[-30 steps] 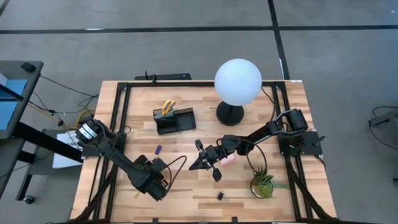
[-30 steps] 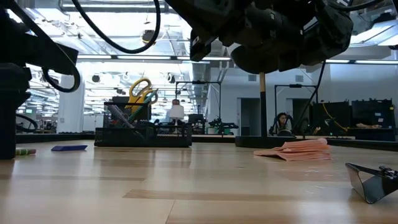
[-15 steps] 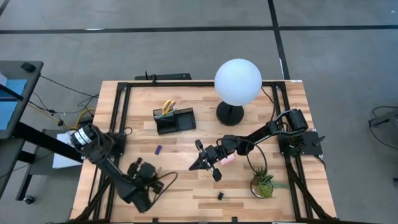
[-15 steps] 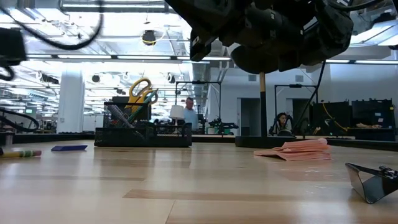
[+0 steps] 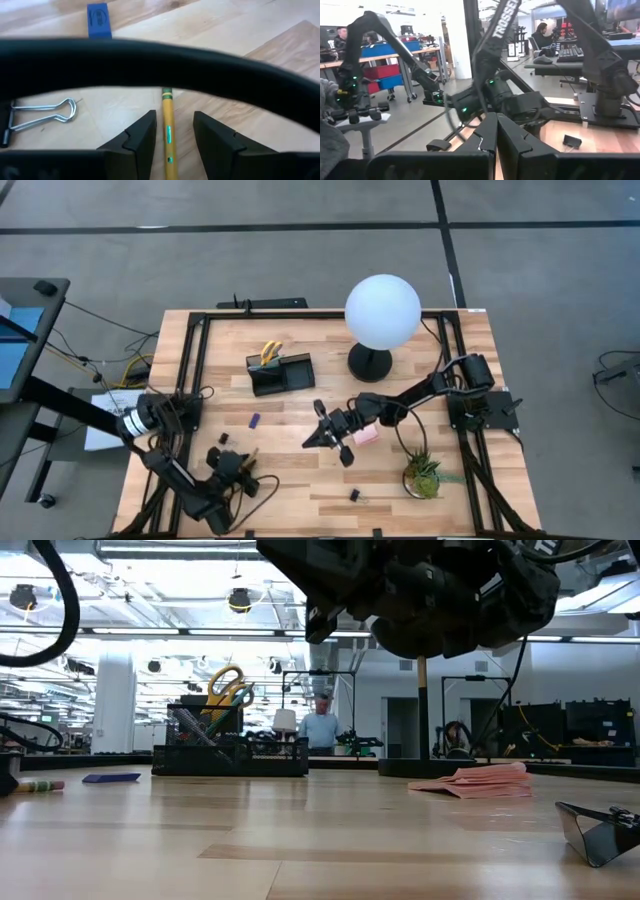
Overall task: Pick and place office supplies into organizer
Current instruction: Put the yellow pencil into the black desk organizer
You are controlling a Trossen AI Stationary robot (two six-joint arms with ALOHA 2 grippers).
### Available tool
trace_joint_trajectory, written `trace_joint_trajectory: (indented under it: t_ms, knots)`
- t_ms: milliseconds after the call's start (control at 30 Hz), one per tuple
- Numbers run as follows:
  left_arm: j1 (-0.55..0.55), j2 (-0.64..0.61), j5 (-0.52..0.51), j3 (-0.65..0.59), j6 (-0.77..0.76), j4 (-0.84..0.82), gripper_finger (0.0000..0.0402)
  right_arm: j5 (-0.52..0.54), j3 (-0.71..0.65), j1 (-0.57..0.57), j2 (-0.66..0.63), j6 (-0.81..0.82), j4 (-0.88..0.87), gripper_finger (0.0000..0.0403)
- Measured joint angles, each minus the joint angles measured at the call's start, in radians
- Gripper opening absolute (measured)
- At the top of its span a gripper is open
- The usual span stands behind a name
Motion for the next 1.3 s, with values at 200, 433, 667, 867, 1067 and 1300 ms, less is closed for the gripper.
trace_joint_trajectory:
  t_ms: [200, 433, 667, 867, 1067, 1300]
  knots:
    - [0.006, 0.048, 0.047, 0.077, -0.009, -0.096, 0.0129, 0.000, 0.000, -0.017, 0.000, 0.000, 0.000, 0.0000]
    - [-0.004, 0.109, -0.026, 0.081, -0.024, -0.110, 0.0099, 0.000, 0.000, -0.016, 0.000, 0.000, 0.000, 0.0000]
    - [-0.004, 0.112, -0.045, 0.080, -0.019, -0.095, 0.0013, 0.000, 0.000, -0.008, 0.000, 0.000, -0.001, 0.0000]
    - [0.010, 0.105, -0.057, 0.104, -0.012, -0.107, 0.0007, 0.014, 0.000, -0.008, 0.000, 0.007, -0.010, 0.0000]
    - [0.058, 0.004, -0.047, 0.123, -0.014, -0.231, 0.0005, 0.019, 0.000, -0.006, 0.000, 0.079, -0.060, 0.0000]
    - [0.075, -0.040, -0.108, 0.104, -0.006, -0.253, 0.0005, 0.026, 0.001, 0.014, 0.000, 0.040, -0.104, 0.0010]
